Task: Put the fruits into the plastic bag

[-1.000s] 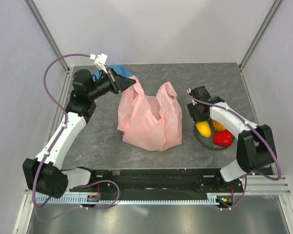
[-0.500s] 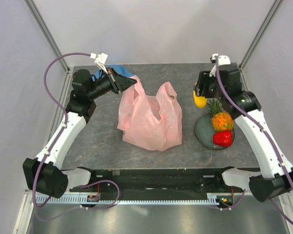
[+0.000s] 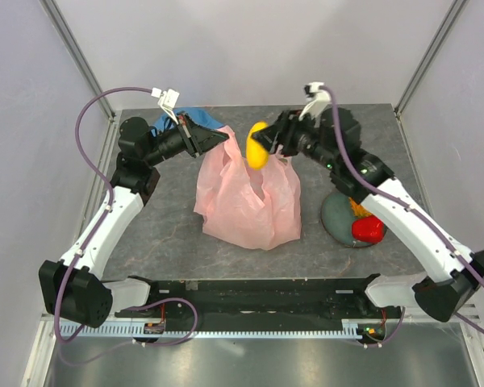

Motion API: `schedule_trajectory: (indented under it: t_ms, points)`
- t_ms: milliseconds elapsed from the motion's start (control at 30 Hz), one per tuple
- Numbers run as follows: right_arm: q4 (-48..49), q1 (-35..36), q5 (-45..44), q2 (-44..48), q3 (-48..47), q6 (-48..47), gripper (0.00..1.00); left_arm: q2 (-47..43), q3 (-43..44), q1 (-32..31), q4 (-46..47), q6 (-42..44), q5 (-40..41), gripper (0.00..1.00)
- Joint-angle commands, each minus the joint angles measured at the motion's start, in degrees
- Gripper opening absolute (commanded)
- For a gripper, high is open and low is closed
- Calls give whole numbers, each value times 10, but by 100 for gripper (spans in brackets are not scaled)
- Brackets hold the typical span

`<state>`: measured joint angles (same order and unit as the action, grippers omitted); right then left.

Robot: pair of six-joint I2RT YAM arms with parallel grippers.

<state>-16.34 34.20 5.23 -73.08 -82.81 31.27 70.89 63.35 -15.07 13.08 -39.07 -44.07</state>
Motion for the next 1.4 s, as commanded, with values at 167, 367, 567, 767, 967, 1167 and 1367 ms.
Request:
schedule_trajectory:
  t_ms: [167, 367, 567, 767, 967, 1167, 1367]
  points:
    - [48, 83, -1, -23, 66, 33, 27, -10, -4, 4, 45, -20, -21, 2]
    - [30, 99, 35, -37, 77, 23, 27, -14, -11, 5, 50, -19, -9, 1]
    - [-44, 125, -37, -67, 86, -11, 26, -22, -20, 5, 57, -20, -4, 2]
    - [-78, 134, -80, -108, 99, -36, 25, -26, -23, 6, 61, -19, 5, 2]
    - [-139, 134, -110, -161, 90, -29, 24, -32, -25, 7, 63, -17, 7, 2]
    - [-227, 134, -178, -186, 98, -32, 25, -37, -35, 11, 61, -17, 15, 2]
    - [-239, 134, -211, -195, 109, -28, 36, -37, -37, 11, 61, -17, 15, 2]
